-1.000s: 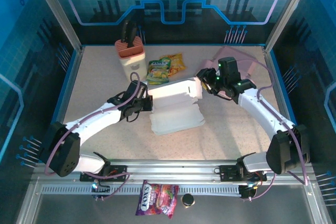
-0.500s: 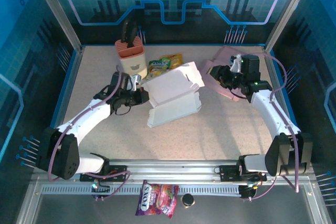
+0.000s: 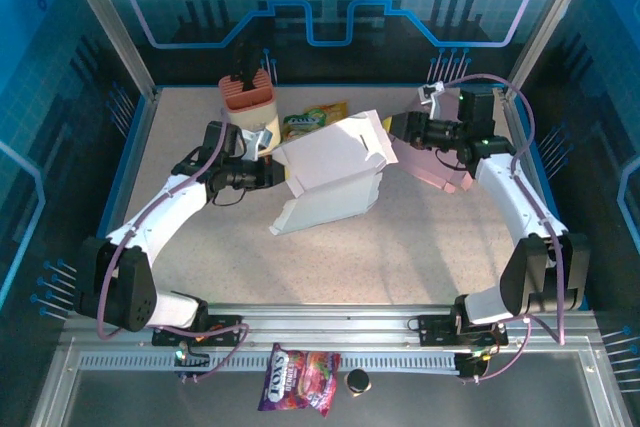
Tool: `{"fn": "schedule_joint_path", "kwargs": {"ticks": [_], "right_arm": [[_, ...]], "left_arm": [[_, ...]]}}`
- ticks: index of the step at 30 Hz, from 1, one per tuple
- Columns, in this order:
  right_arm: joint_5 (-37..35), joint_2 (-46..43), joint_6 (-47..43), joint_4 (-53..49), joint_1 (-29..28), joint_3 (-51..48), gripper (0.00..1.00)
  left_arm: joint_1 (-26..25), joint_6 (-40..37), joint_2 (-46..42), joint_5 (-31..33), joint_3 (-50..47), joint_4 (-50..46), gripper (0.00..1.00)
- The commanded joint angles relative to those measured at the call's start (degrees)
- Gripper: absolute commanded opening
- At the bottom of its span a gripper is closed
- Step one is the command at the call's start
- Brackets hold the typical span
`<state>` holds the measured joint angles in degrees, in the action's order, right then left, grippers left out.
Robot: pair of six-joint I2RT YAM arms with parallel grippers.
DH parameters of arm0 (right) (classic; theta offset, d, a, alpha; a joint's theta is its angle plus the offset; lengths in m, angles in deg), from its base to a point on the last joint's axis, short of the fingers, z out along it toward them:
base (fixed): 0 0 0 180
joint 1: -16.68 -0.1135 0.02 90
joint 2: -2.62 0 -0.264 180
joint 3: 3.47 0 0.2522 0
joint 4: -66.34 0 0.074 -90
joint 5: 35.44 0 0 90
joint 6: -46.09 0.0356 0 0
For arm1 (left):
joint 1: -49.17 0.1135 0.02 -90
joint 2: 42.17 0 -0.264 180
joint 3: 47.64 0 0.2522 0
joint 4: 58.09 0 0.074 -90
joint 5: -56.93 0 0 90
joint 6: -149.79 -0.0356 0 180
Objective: Fold the paper box
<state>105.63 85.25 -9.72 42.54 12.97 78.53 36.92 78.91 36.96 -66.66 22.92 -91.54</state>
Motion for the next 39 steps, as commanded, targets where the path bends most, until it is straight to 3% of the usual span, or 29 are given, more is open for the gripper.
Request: {"fn": "schedule_joint_path", "kwargs": {"ticks": [1, 24, 39], "right_arm": [[5.70, 0.95, -1.48, 3.08, -0.66, 1.54, 0.46], [6.50, -5.42, 1.49, 8.55, -2.84, -5.67, 0.46], [0.55, -3.21, -7.45, -2.49, -7.41, 0.32, 0.46]], "left_arm": [[0.87, -1.80, 0.65, -2.81, 1.73, -2.78, 0.00], [1.70, -2.44, 4.51, -5.62, 5.08, -5.63, 0.00], [1.69, -2.33, 4.23, -5.53, 4.99, -5.65, 0.00]]}}
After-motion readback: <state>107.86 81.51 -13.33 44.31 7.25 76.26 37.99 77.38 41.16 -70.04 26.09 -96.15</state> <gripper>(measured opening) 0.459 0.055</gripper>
